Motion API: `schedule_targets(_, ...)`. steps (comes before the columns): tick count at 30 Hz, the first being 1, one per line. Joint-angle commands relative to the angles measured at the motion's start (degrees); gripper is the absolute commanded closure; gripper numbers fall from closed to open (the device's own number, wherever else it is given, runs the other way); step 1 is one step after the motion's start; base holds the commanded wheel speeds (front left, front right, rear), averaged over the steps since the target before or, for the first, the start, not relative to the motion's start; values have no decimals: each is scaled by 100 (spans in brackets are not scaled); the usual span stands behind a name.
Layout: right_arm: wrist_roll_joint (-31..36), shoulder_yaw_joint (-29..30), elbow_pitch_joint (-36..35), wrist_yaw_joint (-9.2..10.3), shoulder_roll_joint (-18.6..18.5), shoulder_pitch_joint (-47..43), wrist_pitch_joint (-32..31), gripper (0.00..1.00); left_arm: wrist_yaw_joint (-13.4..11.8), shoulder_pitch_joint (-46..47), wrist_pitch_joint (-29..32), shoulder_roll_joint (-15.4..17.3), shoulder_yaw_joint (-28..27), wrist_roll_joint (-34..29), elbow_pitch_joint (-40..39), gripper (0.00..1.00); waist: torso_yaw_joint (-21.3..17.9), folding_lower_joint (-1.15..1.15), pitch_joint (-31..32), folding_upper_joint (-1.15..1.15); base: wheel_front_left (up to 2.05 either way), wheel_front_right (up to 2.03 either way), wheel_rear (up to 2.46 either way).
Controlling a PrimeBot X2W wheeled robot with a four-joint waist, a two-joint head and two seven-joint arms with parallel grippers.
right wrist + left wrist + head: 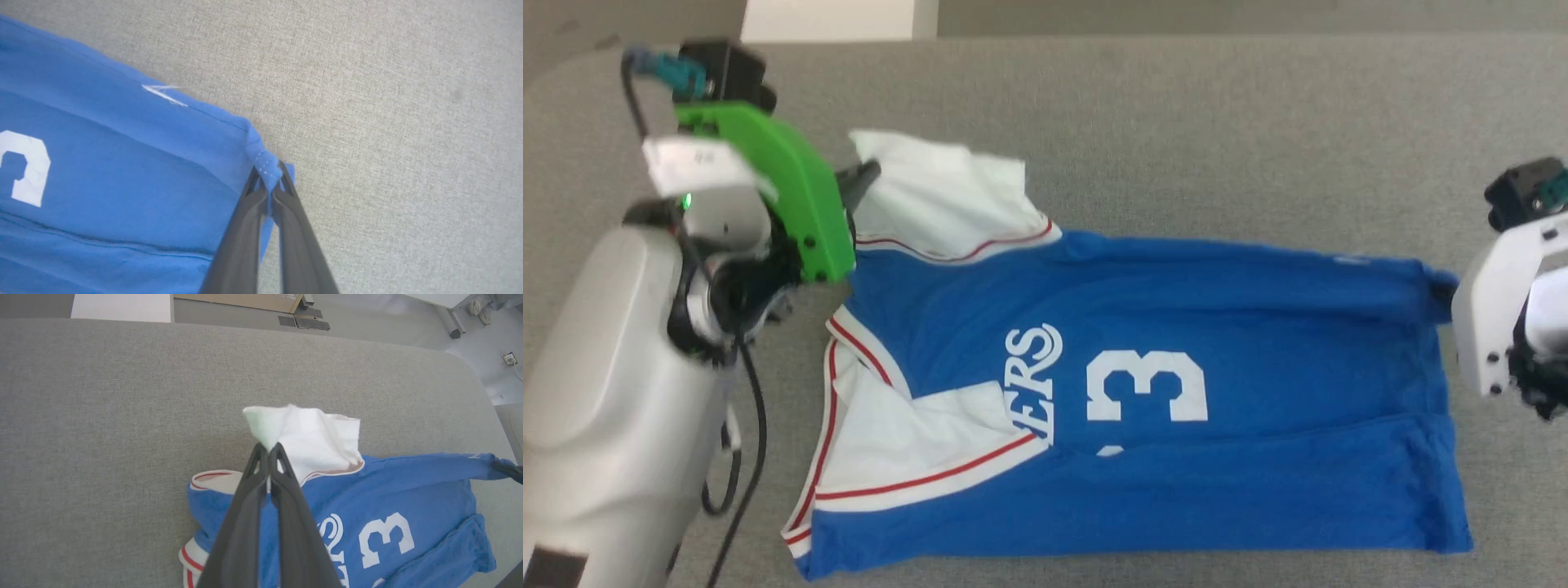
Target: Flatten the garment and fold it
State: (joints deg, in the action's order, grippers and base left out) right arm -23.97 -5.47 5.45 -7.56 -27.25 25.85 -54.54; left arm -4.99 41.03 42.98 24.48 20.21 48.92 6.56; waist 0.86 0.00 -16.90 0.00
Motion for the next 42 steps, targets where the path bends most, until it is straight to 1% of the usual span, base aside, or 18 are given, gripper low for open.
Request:
schedule_targets(1, -22, 35, -27, 8, 59, -196, 38, 100, -96, -327, -58, 95, -62, 57, -184, 100, 35, 0, 543, 0, 0, 0, 0)
schedule_targets(5, -26, 136, -93, 8, 132, -615, 105, 100, -345, -1126, -142, 290, -227, 121, -743, 100, 29, 0, 764, 0, 0, 0, 0)
schedule_targets(8, -18, 235, -114, 8, 196, -923, 168, 100, -567, -1769, -263, 357, -408, 220, -1174, 100, 51, 0, 860, 0, 0, 0, 0)
schedule_targets(12, -6, 363, -109, 8, 294, -1252, 211, 100, -806, -2584, -458, 382, -633, 343, -1634, 100, 72, 0, 911, 0, 0, 0, 0)
schedule_targets(13, 12, 405, -131, 8, 329, -1362, 227, 100, -891, -2967, -518, 355, -706, 435, -1798, 100, 72, 0, 913, 0, 0, 0, 0)
schedule_targets(16, 49, 447, -137, 8, 375, -1500, 244, 100, -1020, -3483, -632, 309, -797, 514, -1933, 100, 68, 0, 913, 0, 0, 0, 0)
schedule_targets(19, 89, 460, -82, 8, 420, -1617, 262, 100, -1100, -3941, -718, 207, -840, 635, -1929, 100, 65, 0, 895, 0, 0, 0, 0)
schedule_targets(23, 125, 447, 46, 8, 481, -1731, 296, 100, -1099, -4251, -764, 17, -814, 819, -1709, 100, 92, 0, 812, 0, 0, 0, 0)
schedule_targets(30, 195, 245, 348, 8, 526, -1765, 334, 100, -1097, -4267, -708, -159, -752, 982, -1116, 100, 69, 0, 626, 0, 0, 0, 0)
schedule_targets(35, 134, 186, 543, 8, 568, -1686, 493, 100, -1072, -4217, -728, -178, -796, 1033, -819, 100, 57, 0, 578, 0, 0, 0, 0)
schedule_targets(36, 115, 183, 547, 8, 571, -1659, 557, 69, -1073, -4198, -737, -160, -812, 1024, -805, 67, 57, 0, 586, 0, 0, 0, 0)
schedule_targets(37, 109, 164, 553, 8, 552, -1642, 588, 23, -1081, -4181, -740, -133, -817, 1000, -814, 2, 58, 0, 602, 0, 0, 0, 0)
schedule_targets(38, 80, 148, 561, 8, 529, -1630, 598, 0, -1087, -4154, -743, -113, -839, 996, -838, 0, 61, 0, 631, 0, 0, 0, 0)
schedule_targets(42, -46, 138, 447, 8, 437, -1628, 635, 0, -1139, -4043, -707, 88, -891, 873, -1015, 0, 70, 0, 829, 0, 0, 0, 0)
